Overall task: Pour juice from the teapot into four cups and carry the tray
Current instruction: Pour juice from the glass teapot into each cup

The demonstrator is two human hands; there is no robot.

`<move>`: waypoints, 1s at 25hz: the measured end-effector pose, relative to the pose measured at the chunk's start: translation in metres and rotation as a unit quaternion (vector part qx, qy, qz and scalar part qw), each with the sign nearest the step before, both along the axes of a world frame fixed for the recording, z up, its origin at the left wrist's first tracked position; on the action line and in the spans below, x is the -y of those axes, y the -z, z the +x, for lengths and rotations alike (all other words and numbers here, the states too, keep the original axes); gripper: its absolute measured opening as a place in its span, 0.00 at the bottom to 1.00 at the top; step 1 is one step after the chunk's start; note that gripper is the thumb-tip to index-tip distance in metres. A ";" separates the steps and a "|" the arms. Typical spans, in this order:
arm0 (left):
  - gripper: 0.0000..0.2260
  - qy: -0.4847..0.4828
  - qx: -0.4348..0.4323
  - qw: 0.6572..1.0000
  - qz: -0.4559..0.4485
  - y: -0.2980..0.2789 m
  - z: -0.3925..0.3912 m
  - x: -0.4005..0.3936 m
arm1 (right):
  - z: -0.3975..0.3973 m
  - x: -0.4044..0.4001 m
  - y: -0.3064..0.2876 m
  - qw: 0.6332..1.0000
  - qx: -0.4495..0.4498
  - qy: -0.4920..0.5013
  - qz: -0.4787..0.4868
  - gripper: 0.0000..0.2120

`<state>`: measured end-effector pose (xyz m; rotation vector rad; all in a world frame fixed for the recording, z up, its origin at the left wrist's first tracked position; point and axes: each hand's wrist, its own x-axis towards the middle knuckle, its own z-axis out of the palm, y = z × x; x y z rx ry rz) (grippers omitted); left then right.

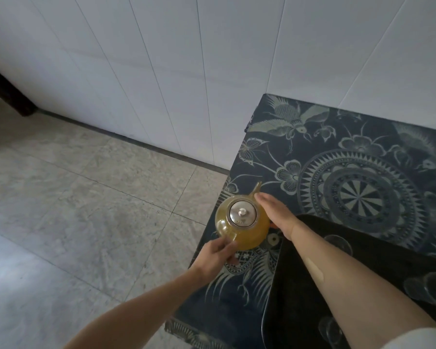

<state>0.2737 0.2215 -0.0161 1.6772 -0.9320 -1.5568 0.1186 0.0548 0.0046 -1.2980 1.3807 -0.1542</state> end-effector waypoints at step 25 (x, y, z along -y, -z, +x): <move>0.21 -0.071 0.038 0.994 -0.070 -0.019 0.001 0.023 | -0.006 -0.015 -0.013 0.986 0.097 0.126 0.040 0.27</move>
